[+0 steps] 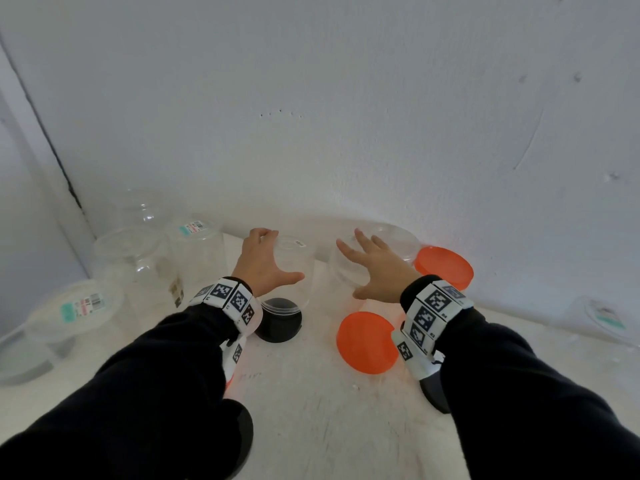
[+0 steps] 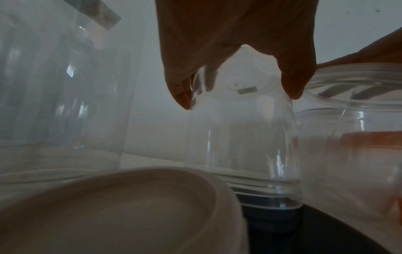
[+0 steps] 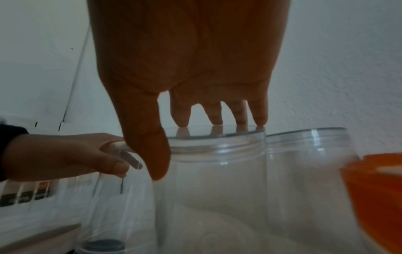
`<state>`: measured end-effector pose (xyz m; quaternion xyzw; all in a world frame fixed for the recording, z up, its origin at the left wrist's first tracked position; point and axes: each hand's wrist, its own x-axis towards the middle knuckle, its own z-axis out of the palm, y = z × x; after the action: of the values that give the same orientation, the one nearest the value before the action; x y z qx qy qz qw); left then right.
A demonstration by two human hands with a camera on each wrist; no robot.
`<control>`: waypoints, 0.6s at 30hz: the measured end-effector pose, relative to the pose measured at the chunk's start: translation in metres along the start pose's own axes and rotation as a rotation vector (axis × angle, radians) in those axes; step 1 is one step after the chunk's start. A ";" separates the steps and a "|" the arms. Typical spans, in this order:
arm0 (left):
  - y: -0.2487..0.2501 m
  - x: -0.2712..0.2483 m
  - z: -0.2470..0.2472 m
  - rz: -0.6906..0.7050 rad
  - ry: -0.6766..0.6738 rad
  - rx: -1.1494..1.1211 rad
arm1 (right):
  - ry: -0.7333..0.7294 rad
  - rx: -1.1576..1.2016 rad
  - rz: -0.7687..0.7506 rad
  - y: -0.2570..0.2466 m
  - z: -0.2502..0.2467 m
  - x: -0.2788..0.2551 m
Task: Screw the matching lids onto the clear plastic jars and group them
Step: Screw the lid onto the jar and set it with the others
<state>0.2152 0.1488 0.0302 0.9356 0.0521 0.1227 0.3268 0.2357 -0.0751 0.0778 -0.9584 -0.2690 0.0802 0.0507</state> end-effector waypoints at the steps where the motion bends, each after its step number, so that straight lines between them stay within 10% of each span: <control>1: 0.000 0.000 0.000 0.002 -0.001 -0.002 | -0.002 -0.007 -0.010 0.001 0.001 0.001; 18: -0.001 0.000 0.001 0.032 0.012 0.016 | 0.209 0.022 -0.035 0.002 0.033 0.011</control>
<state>0.2155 0.1494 0.0290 0.9381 0.0403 0.1331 0.3171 0.2398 -0.0697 0.0438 -0.9562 -0.2779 -0.0181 0.0902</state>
